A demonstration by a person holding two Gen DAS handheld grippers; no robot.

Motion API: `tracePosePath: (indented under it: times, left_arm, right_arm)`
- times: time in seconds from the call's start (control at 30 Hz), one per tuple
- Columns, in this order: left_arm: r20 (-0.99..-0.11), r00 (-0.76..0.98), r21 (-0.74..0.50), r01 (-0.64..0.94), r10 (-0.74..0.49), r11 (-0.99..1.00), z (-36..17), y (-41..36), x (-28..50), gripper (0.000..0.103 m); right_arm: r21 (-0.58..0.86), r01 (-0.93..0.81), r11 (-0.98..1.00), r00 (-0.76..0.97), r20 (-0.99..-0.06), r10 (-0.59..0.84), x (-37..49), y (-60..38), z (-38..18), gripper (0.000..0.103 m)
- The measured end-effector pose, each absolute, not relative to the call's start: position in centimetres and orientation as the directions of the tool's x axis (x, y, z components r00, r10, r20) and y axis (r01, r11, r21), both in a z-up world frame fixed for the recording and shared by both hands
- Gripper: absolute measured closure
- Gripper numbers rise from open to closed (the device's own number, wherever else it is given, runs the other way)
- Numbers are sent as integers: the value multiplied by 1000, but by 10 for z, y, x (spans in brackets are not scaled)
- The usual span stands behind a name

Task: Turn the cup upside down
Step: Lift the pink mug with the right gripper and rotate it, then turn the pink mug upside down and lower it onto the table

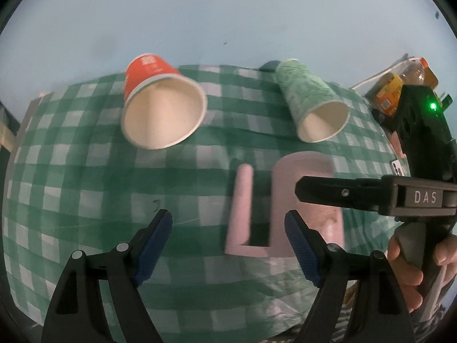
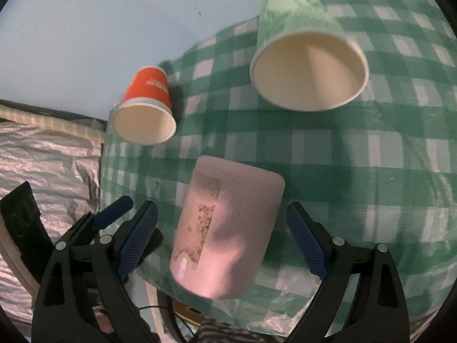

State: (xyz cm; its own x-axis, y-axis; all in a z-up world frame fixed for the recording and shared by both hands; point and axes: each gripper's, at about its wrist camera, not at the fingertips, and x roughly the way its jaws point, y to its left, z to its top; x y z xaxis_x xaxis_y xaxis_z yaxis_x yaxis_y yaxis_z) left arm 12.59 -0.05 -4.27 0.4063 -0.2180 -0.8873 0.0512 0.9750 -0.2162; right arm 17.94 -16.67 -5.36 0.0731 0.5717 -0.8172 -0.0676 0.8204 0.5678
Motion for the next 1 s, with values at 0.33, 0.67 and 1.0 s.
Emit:
tracePosePath:
  times: [0.33, 0.67, 1.0]
  left_arm:
    - [-887, 393, -263, 5, -243, 965, -64, 20, 135, 21]
    - [-867, 423, -290, 1, -264, 957, -58, 28, 132, 21]
    - [-855, 446, -299, -7, -265, 954, -57, 34, 122, 21]
  right_arm:
    - [569, -37, 822, 26, -821, 570, 185, -158, -68, 11]
    - [580, -8, 814, 0, -814, 580, 191, -159, -77, 26]
    - [569, -140, 810, 79, -809, 582, 178, -157, -61, 27]
